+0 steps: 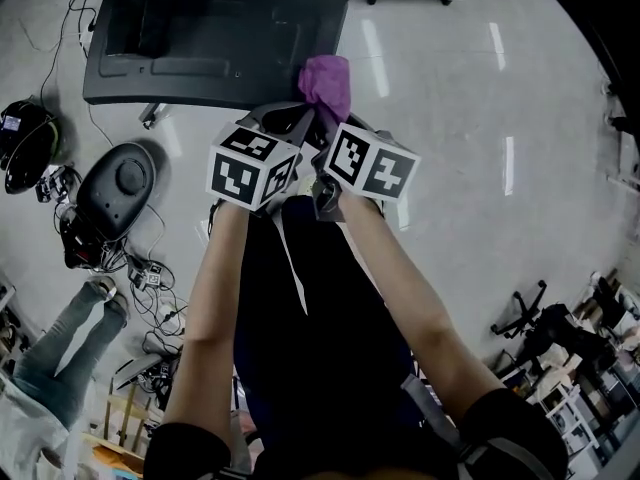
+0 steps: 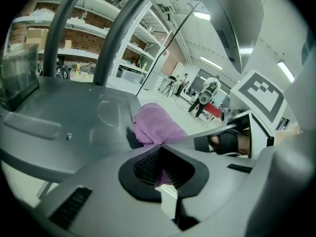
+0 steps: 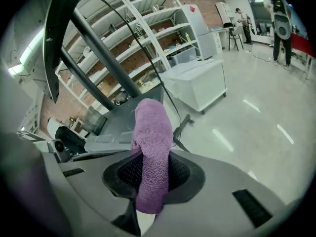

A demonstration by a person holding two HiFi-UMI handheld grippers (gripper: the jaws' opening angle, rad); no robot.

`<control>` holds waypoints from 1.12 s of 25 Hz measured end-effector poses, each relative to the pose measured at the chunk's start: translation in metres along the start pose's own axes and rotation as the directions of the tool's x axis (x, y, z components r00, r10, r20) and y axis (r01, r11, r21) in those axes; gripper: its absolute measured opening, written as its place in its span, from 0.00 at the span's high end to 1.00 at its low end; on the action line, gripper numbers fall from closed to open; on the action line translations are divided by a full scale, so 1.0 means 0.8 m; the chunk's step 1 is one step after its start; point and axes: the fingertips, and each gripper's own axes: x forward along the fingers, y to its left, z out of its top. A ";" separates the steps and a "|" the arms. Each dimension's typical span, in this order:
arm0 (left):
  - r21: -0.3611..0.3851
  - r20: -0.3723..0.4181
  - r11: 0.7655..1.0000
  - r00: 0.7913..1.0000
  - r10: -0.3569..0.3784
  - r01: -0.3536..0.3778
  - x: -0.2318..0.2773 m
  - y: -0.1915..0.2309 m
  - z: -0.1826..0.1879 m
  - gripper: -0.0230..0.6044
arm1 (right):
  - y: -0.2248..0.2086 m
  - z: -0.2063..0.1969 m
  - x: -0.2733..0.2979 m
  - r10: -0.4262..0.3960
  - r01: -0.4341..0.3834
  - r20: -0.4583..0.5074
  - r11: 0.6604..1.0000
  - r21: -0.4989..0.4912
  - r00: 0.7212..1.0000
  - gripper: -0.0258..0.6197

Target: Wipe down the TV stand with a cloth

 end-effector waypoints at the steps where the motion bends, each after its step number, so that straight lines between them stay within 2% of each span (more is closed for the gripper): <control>1: 0.000 -0.001 1.000 1.000 0.002 -0.002 0.004 -0.003 0.000 0.96 | -0.004 0.001 -0.002 0.001 -0.001 -0.001 1.000 -0.001 1.000 0.81; 8: 0.001 -0.009 1.000 1.000 -0.017 0.017 0.028 -0.035 -0.001 0.96 | -0.045 -0.005 -0.015 -0.033 0.034 -0.016 0.999 0.038 0.999 0.81; 12: -0.028 -0.006 1.000 1.000 -0.012 0.011 0.023 -0.037 -0.011 0.96 | -0.053 -0.020 -0.020 -0.053 0.055 -0.032 0.998 0.040 0.998 0.81; 17: -0.057 -0.006 0.998 1.000 -0.013 0.012 0.006 -0.025 -0.031 0.96 | -0.048 -0.041 -0.018 -0.075 0.075 -0.033 0.997 0.001 0.997 0.81; 28: -0.084 -0.028 0.996 1.000 0.006 -0.008 -0.032 0.031 -0.112 0.96 | -0.006 -0.133 0.024 -0.085 0.081 -0.081 0.995 -0.053 0.993 0.81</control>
